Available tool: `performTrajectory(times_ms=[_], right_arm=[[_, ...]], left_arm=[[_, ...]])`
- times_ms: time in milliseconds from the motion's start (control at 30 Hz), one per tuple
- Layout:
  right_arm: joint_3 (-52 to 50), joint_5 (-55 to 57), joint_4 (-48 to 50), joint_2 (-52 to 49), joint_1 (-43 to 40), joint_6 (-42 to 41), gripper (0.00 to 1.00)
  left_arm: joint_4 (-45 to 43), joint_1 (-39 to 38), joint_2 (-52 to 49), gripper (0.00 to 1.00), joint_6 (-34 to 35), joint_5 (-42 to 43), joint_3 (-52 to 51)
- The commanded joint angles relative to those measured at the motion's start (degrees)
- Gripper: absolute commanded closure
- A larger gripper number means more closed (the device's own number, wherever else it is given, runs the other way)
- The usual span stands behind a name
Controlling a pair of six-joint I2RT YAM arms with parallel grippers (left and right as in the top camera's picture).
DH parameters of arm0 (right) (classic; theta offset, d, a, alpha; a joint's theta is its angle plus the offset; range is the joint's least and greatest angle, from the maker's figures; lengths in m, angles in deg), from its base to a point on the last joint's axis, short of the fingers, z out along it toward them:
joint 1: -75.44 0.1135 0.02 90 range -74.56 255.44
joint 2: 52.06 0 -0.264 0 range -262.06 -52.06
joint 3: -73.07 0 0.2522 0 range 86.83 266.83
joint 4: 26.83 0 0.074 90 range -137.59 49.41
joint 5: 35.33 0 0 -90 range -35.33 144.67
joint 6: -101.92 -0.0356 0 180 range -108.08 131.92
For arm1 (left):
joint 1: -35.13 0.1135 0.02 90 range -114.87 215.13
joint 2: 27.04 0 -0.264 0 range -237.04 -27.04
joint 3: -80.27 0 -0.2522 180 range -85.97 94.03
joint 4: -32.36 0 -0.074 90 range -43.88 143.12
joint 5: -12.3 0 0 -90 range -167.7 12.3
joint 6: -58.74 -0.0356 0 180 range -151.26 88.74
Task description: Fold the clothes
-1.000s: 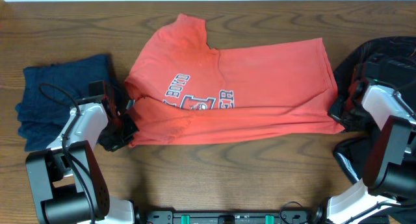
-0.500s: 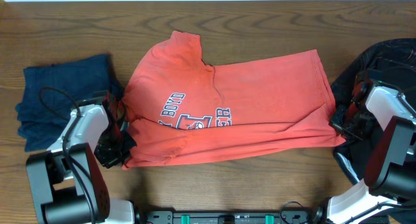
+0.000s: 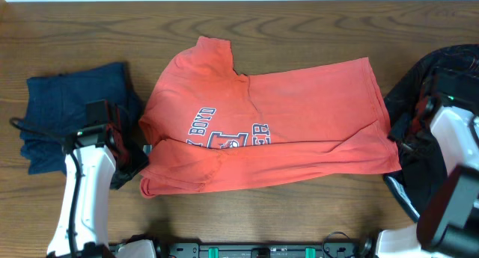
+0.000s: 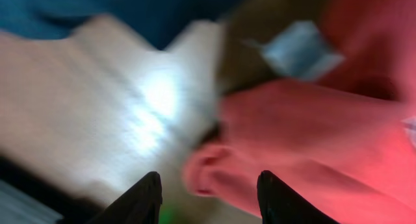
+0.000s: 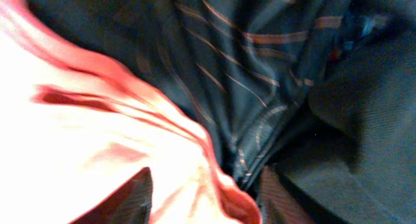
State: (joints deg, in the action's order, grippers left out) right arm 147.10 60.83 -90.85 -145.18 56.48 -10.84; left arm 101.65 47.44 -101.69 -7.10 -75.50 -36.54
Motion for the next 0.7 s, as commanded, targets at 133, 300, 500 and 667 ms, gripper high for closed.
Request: performTrajectory(times_ms=[133,300,500,667], right_arm=[[0.5,-9.5,2.2,7.9,-0.8,4.2,0.47],[0.5,-9.4,1.0,7.8,-0.8,5.3,0.47],[0.5,-9.4,0.7,7.8,-0.8,5.3,0.47],[0.5,-9.4,0.6,7.8,-0.8,5.3,0.47]], left_arm=[[-2.3,-8.0,0.3,0.51,-5.3,14.3,1.1],[-2.5,-16.8,-2.2,0.43,-5.3,14.3,1.0],[-2.2,-26.7,-9.5,0.4,-5.2,14.3,1.0],[-1.0,-32.8,-16.1,0.4,-5.2,14.3,1.0]])
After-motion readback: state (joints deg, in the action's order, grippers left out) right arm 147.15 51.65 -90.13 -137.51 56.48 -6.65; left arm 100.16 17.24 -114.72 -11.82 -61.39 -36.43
